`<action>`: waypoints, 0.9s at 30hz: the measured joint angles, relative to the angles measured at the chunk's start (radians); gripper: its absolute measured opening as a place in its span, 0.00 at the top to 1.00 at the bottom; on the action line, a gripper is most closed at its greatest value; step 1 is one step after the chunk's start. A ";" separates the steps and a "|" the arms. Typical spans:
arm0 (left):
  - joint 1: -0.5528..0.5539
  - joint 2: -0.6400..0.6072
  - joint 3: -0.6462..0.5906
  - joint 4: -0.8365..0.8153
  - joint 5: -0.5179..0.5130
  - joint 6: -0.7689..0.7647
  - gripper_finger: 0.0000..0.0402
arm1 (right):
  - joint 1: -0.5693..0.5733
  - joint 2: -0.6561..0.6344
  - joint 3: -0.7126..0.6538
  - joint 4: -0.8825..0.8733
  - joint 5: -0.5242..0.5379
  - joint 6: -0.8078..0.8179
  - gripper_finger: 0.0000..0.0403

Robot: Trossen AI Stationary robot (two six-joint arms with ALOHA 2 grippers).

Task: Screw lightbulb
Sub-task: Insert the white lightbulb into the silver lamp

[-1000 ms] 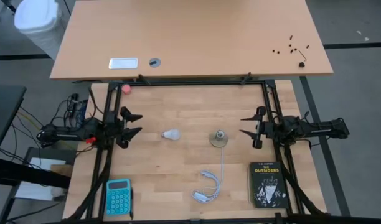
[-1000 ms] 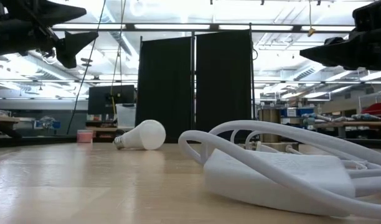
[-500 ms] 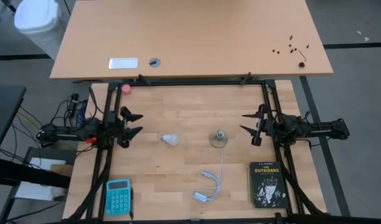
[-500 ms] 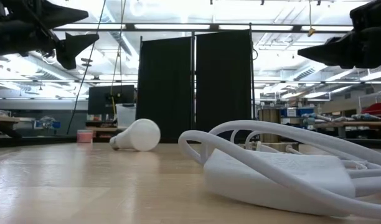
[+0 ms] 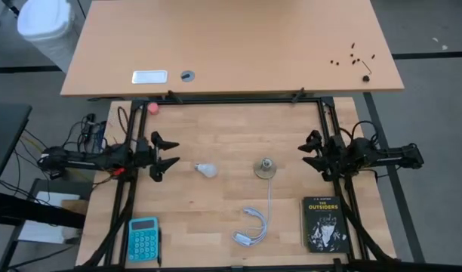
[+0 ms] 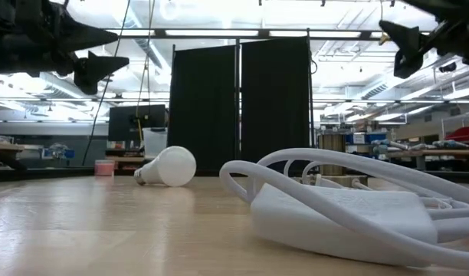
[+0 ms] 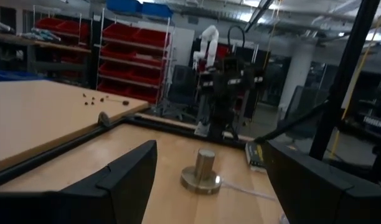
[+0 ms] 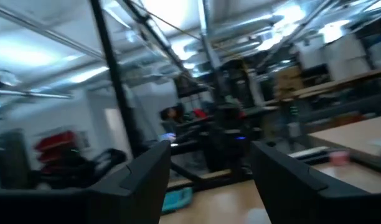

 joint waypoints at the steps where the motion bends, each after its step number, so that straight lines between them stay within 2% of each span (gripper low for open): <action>1: 0.000 0.017 0.000 0.005 0.000 0.000 0.26 | 0.000 0.000 0.000 0.005 -0.001 -0.001 0.43; 7: 0.000 0.142 0.023 0.013 -0.023 0.039 0.26 | 0.000 0.013 0.000 0.017 0.061 0.015 0.43; 11: 0.000 0.234 0.071 0.019 -0.047 0.102 0.26 | 0.002 0.089 0.017 0.020 0.055 -0.031 0.43; 17: 0.000 0.346 0.134 0.016 -0.067 0.189 0.26 | 0.002 0.291 0.119 0.013 0.115 -0.075 0.43; 20: 0.000 0.394 0.167 -0.042 -0.068 0.212 0.26 | 0.002 0.427 0.189 -0.004 0.138 -0.095 0.43; 27: 0.000 0.504 0.245 -0.095 -0.079 0.138 0.26 | 0.002 0.714 0.366 -0.007 0.188 -0.229 0.43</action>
